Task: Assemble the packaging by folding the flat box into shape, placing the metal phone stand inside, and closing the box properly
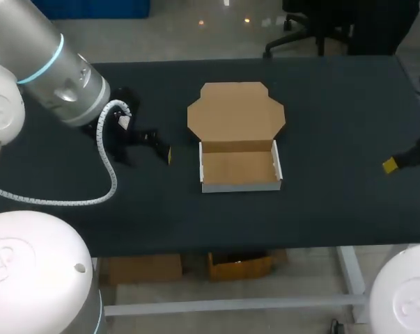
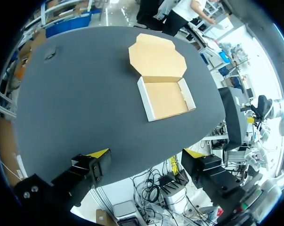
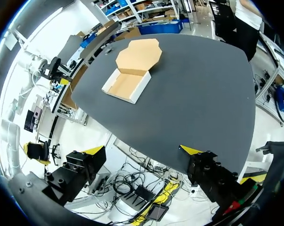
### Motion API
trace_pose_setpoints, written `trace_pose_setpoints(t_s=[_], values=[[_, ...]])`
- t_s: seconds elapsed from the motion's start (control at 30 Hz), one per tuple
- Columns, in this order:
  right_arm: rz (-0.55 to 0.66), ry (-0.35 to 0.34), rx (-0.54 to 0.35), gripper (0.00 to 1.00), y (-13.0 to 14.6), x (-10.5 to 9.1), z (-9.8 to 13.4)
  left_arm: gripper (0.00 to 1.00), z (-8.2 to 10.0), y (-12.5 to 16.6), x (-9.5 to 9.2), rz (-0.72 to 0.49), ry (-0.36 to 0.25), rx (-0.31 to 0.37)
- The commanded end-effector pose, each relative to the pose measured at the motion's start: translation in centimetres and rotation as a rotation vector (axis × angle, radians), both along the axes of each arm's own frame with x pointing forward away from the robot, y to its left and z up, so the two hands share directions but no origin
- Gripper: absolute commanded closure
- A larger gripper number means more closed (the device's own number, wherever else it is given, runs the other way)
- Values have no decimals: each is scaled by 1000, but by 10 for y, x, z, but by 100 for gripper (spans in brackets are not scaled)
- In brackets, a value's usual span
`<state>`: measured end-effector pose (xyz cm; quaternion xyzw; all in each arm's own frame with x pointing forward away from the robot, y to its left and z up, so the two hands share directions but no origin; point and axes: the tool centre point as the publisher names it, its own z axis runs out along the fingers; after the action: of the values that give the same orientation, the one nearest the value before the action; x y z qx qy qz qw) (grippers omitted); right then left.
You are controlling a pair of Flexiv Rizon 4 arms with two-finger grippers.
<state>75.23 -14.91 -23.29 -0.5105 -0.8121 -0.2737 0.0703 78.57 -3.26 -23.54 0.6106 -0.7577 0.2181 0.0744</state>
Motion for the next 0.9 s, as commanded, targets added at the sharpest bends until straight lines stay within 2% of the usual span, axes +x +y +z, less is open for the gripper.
trace_pose_setpoints(t_s=[0.03,0.4,0.67,0.9], values=[[-40,21,-23,0,0,-9,9,0,25,17,-21,29,-61,0],[-151,54,6,0,-13,-28,20,0,45,29,-37,31,-72,-20],[-217,73,58,0,-20,-42,30,0,60,31,-44,43,-71,-2],[-256,101,89,0,-20,-52,34,0,65,30,-48,47,-67,15]])
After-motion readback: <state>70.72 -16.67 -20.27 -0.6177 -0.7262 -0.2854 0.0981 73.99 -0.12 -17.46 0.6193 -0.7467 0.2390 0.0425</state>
